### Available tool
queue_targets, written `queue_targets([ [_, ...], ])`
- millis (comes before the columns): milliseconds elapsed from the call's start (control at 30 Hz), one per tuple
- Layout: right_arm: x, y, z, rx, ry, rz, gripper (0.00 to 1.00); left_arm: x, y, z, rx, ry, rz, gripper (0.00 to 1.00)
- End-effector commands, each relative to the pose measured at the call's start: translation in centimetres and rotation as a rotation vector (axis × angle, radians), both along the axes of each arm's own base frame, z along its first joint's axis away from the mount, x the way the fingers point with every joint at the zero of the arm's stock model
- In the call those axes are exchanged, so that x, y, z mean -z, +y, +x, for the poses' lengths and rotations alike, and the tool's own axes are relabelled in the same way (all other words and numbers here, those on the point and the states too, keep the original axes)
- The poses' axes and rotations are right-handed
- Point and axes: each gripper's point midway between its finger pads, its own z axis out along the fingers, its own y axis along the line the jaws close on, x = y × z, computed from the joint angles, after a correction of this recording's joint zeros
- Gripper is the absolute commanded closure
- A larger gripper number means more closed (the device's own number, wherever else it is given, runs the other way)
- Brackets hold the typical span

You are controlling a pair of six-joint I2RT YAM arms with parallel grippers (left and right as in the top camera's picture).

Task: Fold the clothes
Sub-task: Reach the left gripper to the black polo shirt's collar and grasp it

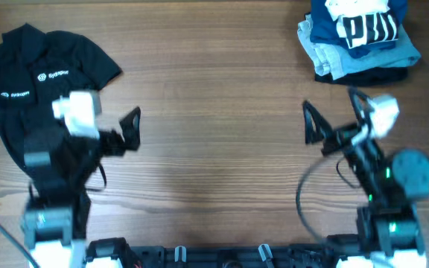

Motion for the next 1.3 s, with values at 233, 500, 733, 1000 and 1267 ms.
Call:
queue_targets([
  [233, 3.5, 3.2, 8.1, -0.177, 0.403, -0.007, 0.00, 3.1, -0.7, 6.2, 0.046, 0.398, -0.082, 0.00],
  [500, 7.9, 3.7, 11.6, -0.184, 0.586, 0.060, 0.00, 10.4, -1.9, 8.8, 0.102, 0.586, -0.145, 0.00],
  [733, 9.4, 4.0, 11.5, -0.210, 0.628, 0.048, 0.00, 12.2, 2.3, 15.8, -0.121, 0.423, -0.044, 0.00],
  [1000, 11.0, 3.1, 11.5, -0.155, 0.665, 0.021, 0.00, 17.1, 7.1, 19.7, -0.334, 0.381, 0.116, 0.00],
  [1267, 11.8, 3.1, 11.3, -0.154, 0.697, 0.022, 0.00, 22.1, 9.0, 21.5, -0.404, 0.384, 0.177, 0.00],
])
